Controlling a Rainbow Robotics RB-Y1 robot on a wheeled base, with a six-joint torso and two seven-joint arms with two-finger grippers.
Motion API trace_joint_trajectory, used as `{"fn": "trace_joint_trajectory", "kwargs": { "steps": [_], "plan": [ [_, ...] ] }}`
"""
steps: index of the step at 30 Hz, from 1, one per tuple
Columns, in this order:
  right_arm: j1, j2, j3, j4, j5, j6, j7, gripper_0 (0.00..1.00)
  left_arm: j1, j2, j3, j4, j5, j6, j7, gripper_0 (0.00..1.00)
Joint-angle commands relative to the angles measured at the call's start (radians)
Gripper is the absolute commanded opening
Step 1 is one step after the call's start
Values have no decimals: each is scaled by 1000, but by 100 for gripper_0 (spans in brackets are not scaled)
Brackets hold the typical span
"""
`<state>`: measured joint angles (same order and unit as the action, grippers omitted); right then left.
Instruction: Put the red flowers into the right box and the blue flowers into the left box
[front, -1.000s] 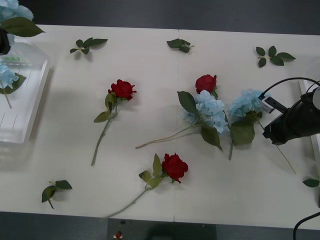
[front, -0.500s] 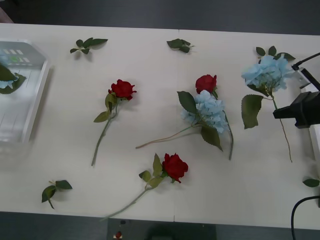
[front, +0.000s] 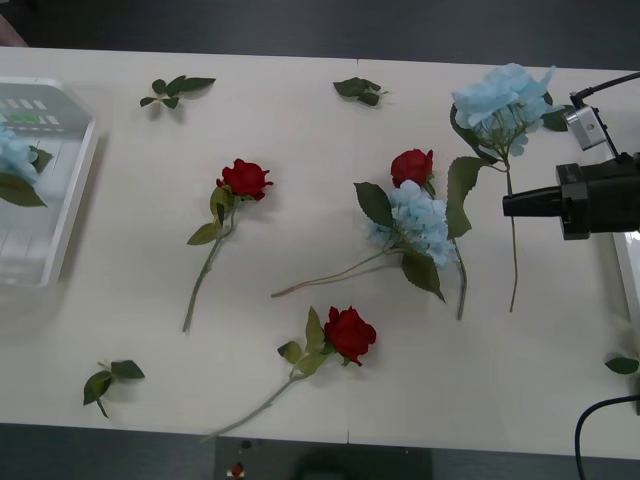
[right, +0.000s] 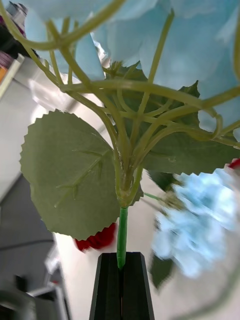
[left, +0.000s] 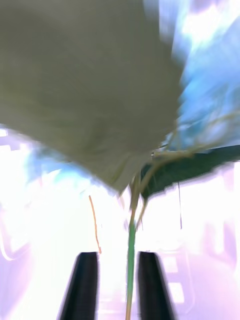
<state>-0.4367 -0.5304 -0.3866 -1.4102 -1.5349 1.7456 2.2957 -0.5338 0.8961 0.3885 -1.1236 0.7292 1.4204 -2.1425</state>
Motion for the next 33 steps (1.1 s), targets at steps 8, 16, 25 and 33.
{"fn": "trace_joint_trajectory", "kwargs": {
  "steps": [8,16,25,33],
  "plan": [
    [-152,75,75,-27,-119,14,-179,0,-6,30,12,42,90,-61,-148,86],
    [-274,99,158,-27,-125,-31,-274,0,-8,35,-20,36,529,-35,-62,100],
    [-336,125,262,-27,-156,-153,-314,0,-8,30,-181,-174,920,-98,234,100],
    [-372,159,308,-27,-185,-218,-380,0,-8,-37,-232,-394,1046,-144,406,100]
  ]
}}
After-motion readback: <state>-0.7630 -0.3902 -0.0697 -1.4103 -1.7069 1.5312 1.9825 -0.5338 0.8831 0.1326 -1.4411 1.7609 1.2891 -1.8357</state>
